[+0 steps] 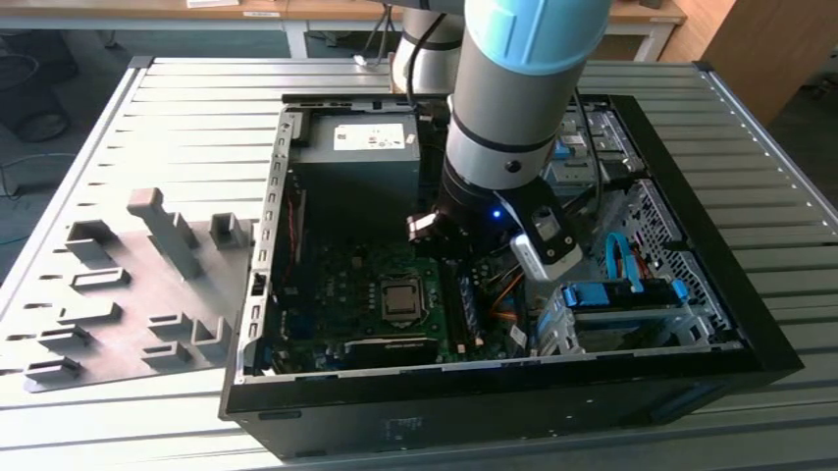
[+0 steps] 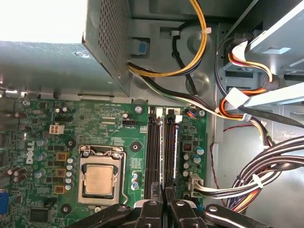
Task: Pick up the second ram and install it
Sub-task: 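Insert the second ram into the second slot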
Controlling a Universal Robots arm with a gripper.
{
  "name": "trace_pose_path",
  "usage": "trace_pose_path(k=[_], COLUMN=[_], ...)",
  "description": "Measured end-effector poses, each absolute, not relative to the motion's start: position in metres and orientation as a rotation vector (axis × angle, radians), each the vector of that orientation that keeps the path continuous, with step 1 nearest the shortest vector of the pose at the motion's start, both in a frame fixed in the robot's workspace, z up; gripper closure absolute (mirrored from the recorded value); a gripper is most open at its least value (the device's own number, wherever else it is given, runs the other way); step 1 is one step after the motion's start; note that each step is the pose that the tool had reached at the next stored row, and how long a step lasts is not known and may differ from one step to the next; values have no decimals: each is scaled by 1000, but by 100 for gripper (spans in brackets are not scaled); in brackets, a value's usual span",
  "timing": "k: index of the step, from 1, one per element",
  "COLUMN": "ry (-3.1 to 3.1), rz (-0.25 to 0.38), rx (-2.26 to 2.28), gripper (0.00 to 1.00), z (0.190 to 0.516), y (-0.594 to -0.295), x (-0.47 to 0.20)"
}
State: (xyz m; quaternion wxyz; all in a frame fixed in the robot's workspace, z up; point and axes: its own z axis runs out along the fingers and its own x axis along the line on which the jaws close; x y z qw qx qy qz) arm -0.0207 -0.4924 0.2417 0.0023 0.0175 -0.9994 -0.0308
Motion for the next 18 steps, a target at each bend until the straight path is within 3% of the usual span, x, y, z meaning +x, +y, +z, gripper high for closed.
trace_pose_path(k=[18], ry=[-3137], rz=[-90], rx=[-30], gripper=[86], z=[234], y=[-494], x=[-26])
